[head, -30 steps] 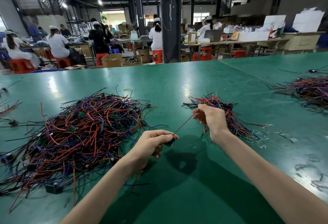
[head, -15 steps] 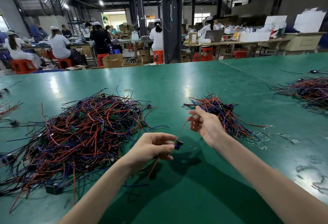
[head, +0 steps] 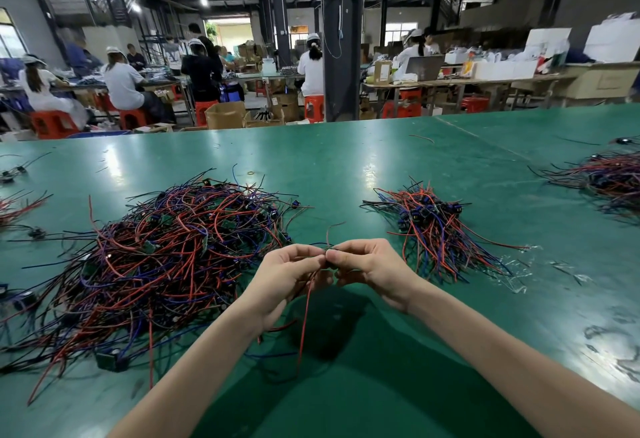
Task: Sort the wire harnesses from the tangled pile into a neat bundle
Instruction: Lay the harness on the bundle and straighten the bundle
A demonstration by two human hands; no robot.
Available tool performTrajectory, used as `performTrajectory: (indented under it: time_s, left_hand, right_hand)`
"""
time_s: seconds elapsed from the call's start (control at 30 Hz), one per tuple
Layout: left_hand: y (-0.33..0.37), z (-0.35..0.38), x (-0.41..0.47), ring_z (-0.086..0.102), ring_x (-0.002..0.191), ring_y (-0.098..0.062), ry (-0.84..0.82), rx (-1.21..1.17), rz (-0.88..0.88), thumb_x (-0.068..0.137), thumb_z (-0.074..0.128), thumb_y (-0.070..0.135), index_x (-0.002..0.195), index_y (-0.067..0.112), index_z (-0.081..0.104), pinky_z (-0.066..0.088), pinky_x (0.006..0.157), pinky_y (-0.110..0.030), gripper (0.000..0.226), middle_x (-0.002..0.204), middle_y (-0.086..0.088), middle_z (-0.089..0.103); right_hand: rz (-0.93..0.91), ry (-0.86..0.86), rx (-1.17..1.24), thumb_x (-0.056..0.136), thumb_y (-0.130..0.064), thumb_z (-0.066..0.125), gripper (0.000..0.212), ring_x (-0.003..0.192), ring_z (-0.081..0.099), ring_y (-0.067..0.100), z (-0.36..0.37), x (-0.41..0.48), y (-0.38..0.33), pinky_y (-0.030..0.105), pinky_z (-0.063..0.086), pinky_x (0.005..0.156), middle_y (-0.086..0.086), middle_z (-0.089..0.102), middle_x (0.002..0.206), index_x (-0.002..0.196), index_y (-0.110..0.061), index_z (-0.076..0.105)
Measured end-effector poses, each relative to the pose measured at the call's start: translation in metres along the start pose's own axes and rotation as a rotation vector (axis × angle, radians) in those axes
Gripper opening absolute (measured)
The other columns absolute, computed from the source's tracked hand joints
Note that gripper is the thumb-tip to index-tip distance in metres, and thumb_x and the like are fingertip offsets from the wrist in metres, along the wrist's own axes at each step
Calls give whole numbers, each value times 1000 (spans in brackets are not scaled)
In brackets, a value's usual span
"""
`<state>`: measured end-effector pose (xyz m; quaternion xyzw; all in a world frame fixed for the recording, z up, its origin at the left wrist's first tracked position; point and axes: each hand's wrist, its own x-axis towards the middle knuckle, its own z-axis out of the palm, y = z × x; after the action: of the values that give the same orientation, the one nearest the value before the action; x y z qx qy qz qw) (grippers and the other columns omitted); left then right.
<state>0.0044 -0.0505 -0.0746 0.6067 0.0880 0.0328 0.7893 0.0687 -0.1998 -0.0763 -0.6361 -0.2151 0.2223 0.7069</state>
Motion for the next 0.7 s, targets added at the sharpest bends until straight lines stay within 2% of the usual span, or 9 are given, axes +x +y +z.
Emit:
performTrajectory:
  time_s: [0.1, 0.23, 0.37, 0.43, 0.5, 0.57, 0.63, 0.7]
  left_hand:
    - [1, -1, -1, 64, 54, -13, 4, 40, -30, 87, 59, -1, 87, -1, 64, 53, 52, -19, 5, 71, -8, 68]
    - [0, -1, -2, 62, 55, -12, -8, 143, 6, 87, 62, 1, 84, 3, 66, 54, 56, -20, 5, 67, -3, 67]
    - [0, 1, -3, 60, 60, -9, 23, 345, 223, 83, 66, -1, 84, 7, 66, 58, 58, -28, 8, 67, -4, 63]
    - [-4, 1, -3, 61, 62, -13, 72, 549, 400, 82, 69, 1, 82, 10, 66, 59, 60, -32, 10, 70, -4, 66]
    - [-9, 0, -4, 61, 60, -10, 135, 792, 597, 80, 72, 4, 80, 12, 65, 55, 60, -25, 11, 69, 3, 66]
    - [-9, 1, -5, 58, 60, -6, 181, 936, 729, 79, 73, 8, 77, 15, 62, 48, 58, -17, 13, 65, 10, 63]
    - [-9, 2, -5, 57, 58, -4, 183, 926, 724, 79, 74, 11, 73, 15, 62, 48, 57, -16, 14, 62, 10, 61]
    - [-7, 3, -6, 58, 58, -7, 134, 762, 568, 81, 73, 10, 74, 10, 64, 55, 55, -28, 11, 63, 6, 63]
  right_hand:
    - [3, 65, 36, 80, -2, 68, 5, 48, 55, 9, 1, 0, -1, 21, 51, 50, 1, 62, 61, 76, -5, 68]
    - [3, 114, 109, 78, -4, 70, 3, 46, 53, 9, 1, 1, -2, 20, 50, 47, 4, 61, 64, 78, -2, 67]
    - [22, 112, 211, 64, -15, 74, 19, 44, 51, 9, 1, -1, -5, 20, 47, 45, 5, 60, 60, 75, 0, 68]
    - [29, 124, 228, 65, -15, 74, 18, 43, 49, 9, 1, 0, -5, 20, 46, 44, 6, 60, 59, 74, 0, 68]
    - [27, 144, 221, 72, -10, 73, 12, 43, 48, 8, 1, 0, -3, 19, 46, 43, 7, 59, 59, 74, 0, 68]
    - [13, 167, 210, 77, -7, 72, 9, 42, 47, 8, 2, 0, -2, 19, 45, 43, 6, 59, 60, 73, 0, 68]
    - [-9, 188, 199, 78, -7, 71, 9, 42, 47, 8, 1, 1, -3, 19, 46, 44, 5, 59, 60, 73, 0, 68]
    - [-29, 200, 187, 78, -8, 72, 10, 43, 48, 7, -1, 1, -5, 20, 46, 44, 4, 60, 61, 75, 0, 68]
